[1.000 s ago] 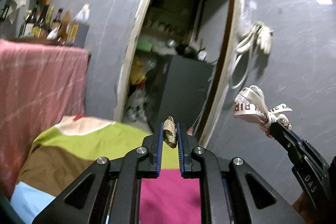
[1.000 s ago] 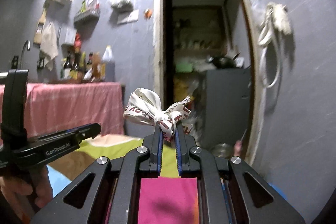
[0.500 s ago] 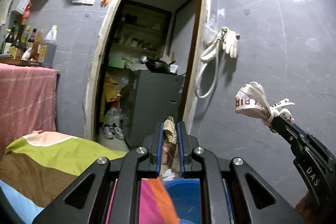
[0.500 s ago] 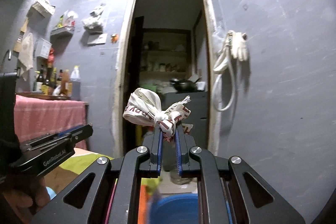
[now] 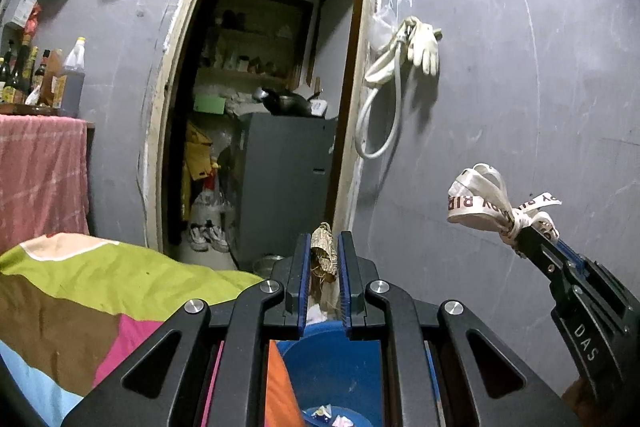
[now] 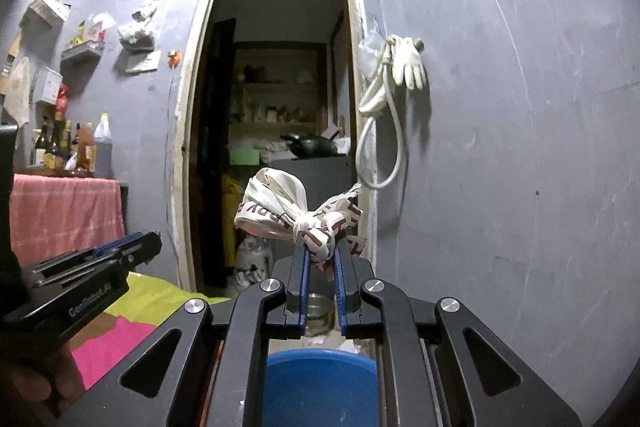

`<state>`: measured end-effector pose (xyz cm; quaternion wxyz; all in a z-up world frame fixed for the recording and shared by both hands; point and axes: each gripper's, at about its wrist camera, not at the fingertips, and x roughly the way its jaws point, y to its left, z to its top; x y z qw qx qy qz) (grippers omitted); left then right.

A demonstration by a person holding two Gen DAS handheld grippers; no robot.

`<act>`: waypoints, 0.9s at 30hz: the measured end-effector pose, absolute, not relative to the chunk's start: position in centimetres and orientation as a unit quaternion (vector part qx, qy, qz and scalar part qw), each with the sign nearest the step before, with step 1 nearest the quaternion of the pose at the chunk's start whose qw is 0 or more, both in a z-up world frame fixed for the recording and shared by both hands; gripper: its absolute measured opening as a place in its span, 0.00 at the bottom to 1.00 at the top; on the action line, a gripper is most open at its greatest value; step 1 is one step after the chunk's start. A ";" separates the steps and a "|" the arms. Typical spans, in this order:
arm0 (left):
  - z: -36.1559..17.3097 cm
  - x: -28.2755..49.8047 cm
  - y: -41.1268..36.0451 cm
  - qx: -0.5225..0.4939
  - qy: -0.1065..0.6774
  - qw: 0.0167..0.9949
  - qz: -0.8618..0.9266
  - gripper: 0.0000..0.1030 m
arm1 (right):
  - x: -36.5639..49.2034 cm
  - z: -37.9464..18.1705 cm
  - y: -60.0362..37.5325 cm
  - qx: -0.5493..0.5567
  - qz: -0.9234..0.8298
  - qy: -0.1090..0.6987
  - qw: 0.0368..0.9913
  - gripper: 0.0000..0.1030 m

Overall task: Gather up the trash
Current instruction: 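Lift both held items and carry them over the blue bucket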

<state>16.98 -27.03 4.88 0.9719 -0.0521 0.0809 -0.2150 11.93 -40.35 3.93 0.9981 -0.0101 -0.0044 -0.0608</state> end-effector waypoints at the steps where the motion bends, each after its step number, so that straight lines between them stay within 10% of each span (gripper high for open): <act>1: 4.6 17.0 -27.2 -0.051 0.084 0.972 -0.215 0.10 | 12.0 3.7 -40.6 -0.008 -0.061 -0.002 0.998 0.09; 27: -2.2 22.5 -30.3 -0.036 0.211 0.950 -0.228 0.10 | 16.4 -1.6 -42.8 0.033 -0.061 0.101 0.992 0.09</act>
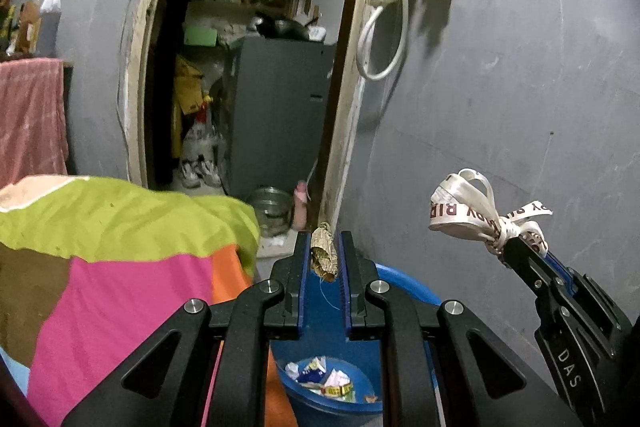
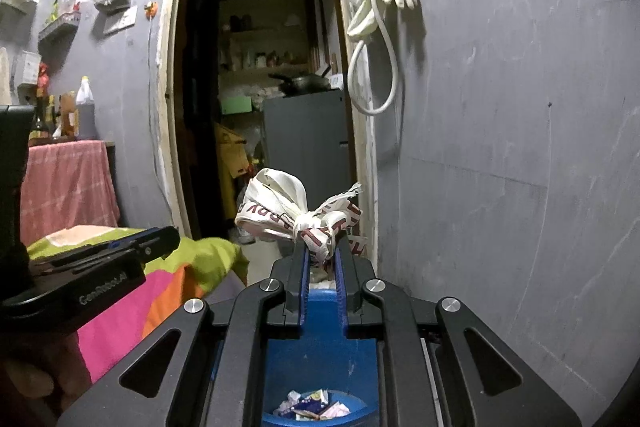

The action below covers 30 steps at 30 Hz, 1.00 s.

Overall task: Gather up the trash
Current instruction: 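Lift both held items and carry them over the blue bucket, then open both tools to drop the scrap and ribbon into the bucket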

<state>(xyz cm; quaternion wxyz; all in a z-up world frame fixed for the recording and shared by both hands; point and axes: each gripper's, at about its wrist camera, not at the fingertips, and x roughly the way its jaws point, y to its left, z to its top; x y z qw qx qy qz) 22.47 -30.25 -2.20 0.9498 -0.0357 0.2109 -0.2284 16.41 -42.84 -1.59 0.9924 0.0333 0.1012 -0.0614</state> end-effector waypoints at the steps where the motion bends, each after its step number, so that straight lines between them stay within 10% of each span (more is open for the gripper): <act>1: -2.5 22.7 -30.3 -0.036 0.218 0.948 -0.230 0.10 | 16.5 -1.8 -43.0 0.036 -0.063 0.106 0.992 0.10; 30: -4.9 25.4 -29.8 -0.050 0.292 0.926 -0.236 0.20 | 18.1 -3.8 -44.8 0.067 -0.061 0.159 0.983 0.20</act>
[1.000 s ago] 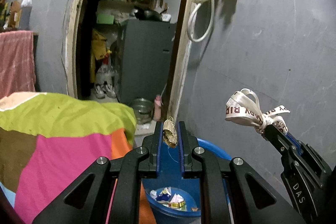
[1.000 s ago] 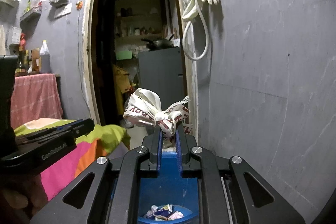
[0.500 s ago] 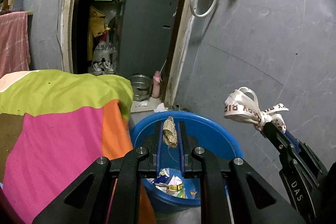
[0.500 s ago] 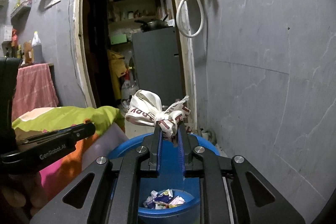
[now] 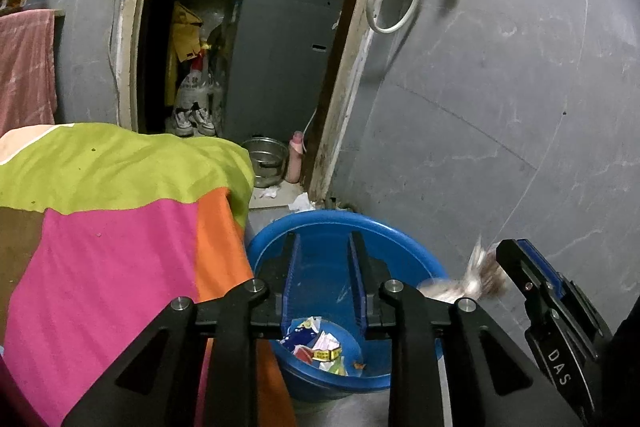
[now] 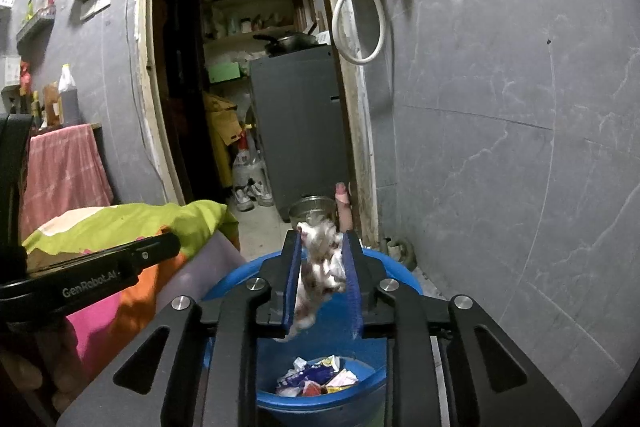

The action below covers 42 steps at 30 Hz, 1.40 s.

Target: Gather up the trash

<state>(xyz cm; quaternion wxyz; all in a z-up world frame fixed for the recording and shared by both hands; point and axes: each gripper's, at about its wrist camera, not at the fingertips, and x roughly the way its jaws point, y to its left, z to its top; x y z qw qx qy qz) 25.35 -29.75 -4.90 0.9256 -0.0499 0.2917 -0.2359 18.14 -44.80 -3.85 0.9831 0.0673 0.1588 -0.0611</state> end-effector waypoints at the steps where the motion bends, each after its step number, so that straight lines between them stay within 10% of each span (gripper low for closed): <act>1: -4.8 25.2 -29.7 -0.051 0.290 0.926 -0.236 0.20 | 18.0 -3.7 -44.8 0.068 -0.060 0.157 0.983 0.20; 15: 0.0 22.6 -26.4 -0.088 0.229 0.941 -0.234 0.42 | 15.2 0.7 -43.4 0.041 -0.062 0.106 0.992 0.30; 31: 4.6 16.5 -21.3 -0.093 0.162 0.955 -0.229 0.89 | 9.8 5.3 -40.6 0.025 -0.064 0.051 0.996 0.79; 42: 5.6 11.4 -19.2 -0.071 0.131 0.961 -0.233 0.98 | 6.1 6.3 -38.5 0.023 -0.060 0.034 0.997 1.00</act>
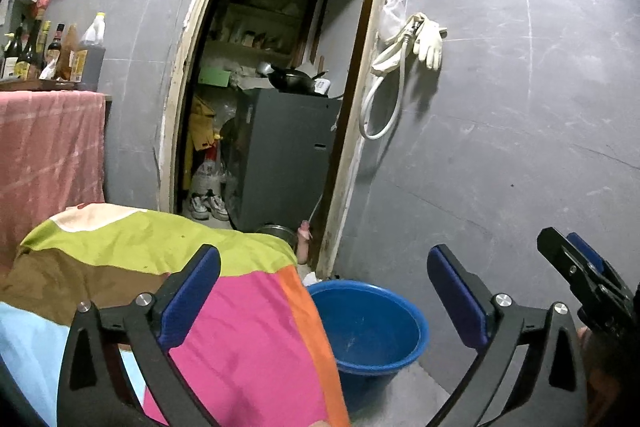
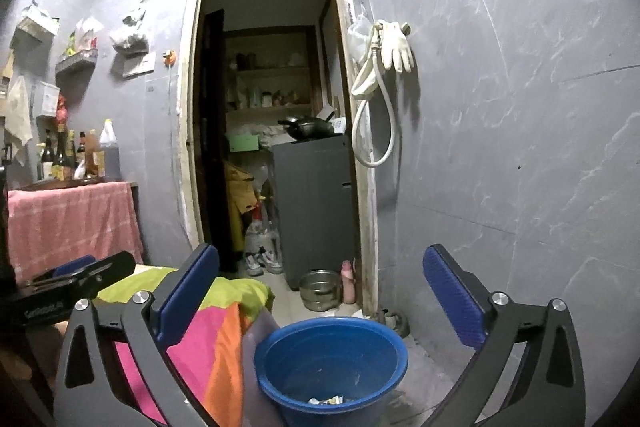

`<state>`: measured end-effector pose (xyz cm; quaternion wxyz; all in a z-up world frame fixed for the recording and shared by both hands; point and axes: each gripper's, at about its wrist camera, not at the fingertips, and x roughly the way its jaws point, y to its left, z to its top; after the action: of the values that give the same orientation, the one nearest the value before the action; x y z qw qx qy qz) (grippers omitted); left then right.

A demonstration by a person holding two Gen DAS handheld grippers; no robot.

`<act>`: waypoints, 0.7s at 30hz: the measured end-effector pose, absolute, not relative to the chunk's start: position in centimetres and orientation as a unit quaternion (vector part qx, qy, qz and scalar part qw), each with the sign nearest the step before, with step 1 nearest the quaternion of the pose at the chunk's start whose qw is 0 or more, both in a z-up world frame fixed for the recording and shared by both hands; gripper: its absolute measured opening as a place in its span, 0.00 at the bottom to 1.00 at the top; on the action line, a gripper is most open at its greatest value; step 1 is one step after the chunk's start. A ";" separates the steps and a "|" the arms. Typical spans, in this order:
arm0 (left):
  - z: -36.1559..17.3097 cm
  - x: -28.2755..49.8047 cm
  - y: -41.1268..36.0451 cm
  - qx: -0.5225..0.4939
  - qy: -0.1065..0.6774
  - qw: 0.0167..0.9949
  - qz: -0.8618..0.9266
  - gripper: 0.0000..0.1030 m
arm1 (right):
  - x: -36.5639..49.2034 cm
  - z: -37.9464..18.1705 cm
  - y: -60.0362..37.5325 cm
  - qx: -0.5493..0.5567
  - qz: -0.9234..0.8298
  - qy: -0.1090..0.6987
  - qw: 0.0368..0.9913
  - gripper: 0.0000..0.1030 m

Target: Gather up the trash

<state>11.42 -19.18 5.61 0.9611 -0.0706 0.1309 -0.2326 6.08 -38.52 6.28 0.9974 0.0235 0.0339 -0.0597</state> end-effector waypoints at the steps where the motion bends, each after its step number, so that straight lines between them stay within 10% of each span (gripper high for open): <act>1: 5.5 11.1 -19.0 -0.069 0.131 0.962 -0.230 0.98 | 5.8 6.3 -38.3 0.023 -0.058 0.035 0.997 1.00; 21: 2.9 5.1 -14.4 -0.047 0.131 0.975 -0.175 0.98 | 0.1 4.2 -35.7 0.005 -0.061 0.030 0.998 1.00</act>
<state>5.12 -14.44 2.93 0.9746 -0.0471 0.1314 -0.1751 0.15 -35.70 4.18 0.9977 0.0046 0.0298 -0.0612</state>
